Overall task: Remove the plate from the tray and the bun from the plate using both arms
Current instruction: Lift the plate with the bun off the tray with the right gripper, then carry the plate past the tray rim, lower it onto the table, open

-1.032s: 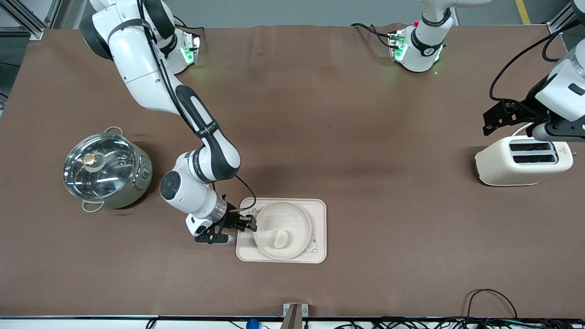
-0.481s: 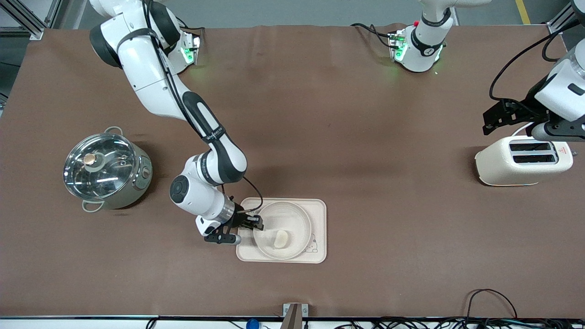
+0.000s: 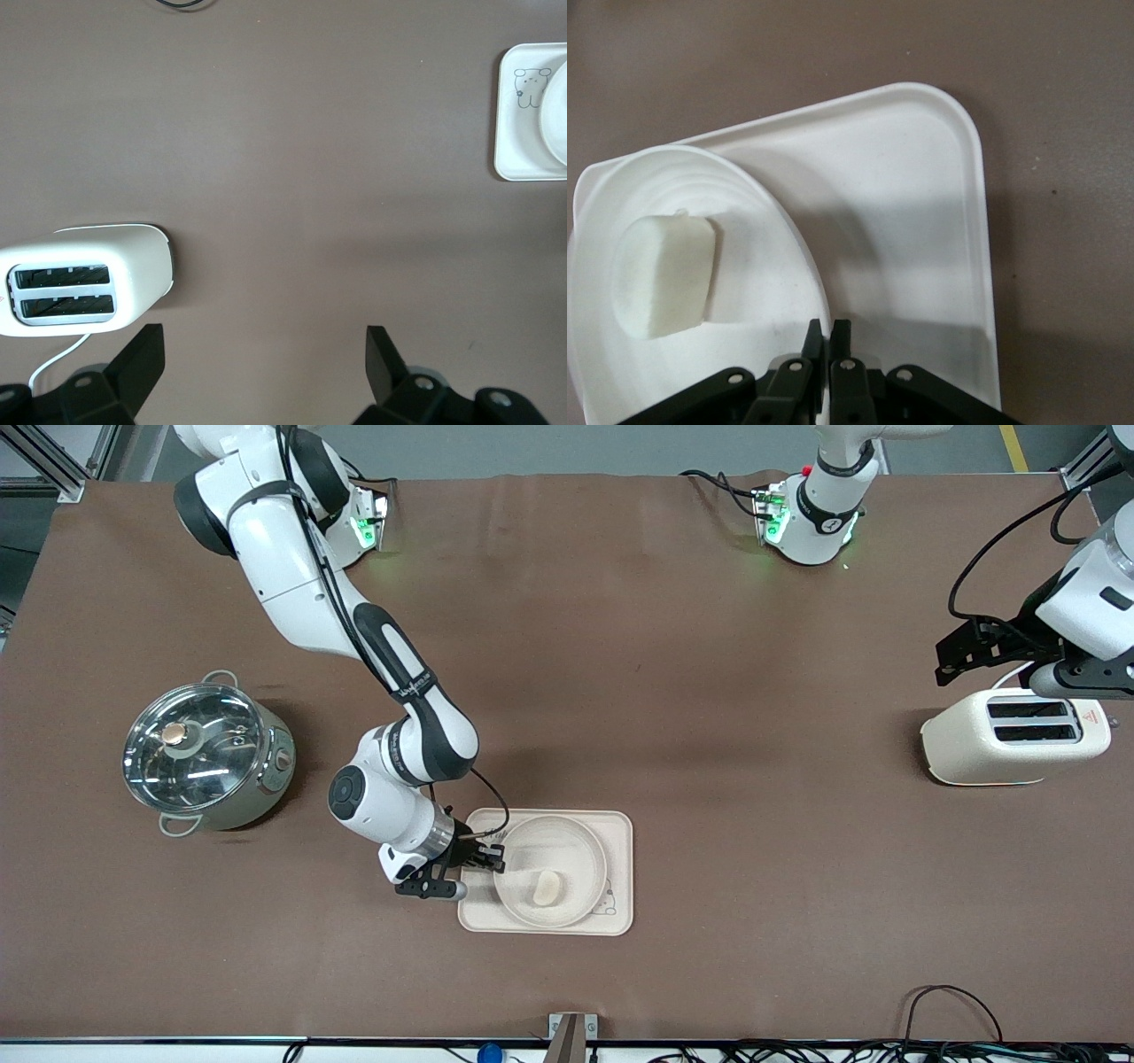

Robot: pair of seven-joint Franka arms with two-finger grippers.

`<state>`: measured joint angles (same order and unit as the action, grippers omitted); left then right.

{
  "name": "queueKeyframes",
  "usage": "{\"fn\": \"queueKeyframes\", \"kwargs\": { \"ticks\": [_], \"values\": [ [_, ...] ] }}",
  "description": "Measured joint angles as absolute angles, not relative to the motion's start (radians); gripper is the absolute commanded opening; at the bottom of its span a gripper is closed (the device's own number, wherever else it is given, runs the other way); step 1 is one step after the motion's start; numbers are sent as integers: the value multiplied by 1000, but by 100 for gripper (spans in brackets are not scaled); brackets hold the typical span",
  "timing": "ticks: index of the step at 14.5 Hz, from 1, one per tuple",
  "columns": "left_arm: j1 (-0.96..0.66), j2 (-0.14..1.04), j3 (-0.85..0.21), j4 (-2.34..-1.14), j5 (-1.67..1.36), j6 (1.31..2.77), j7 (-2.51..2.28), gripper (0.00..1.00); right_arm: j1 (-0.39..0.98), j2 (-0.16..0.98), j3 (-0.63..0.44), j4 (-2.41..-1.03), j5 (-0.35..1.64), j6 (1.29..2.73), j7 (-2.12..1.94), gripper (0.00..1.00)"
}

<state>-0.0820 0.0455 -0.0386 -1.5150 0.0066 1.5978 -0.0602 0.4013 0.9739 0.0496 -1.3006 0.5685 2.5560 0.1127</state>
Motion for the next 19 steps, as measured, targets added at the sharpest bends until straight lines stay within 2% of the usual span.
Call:
{"fn": "queueKeyframes", "kwargs": {
  "ticks": [7, 11, 14, 19],
  "values": [
    [-82, 45, -38, -1515, 7, 1597, -60, 100, 390, 966, 48, -1269, 569, 2556, 113, 1],
    [-82, 45, -38, -1515, 7, 1597, -60, 100, 403, 917, 52, -1281, 569, 2535, 113, 1],
    [-82, 45, -38, -1515, 7, 1597, -60, 100, 416, 838, 59, -1375, 569, 2529, 113, 1],
    [-82, 46, -39, -1516, 7, 1596, -60, 100, 443, 625, 88, -1667, 568, 2523, 113, 1]
  ]
}}
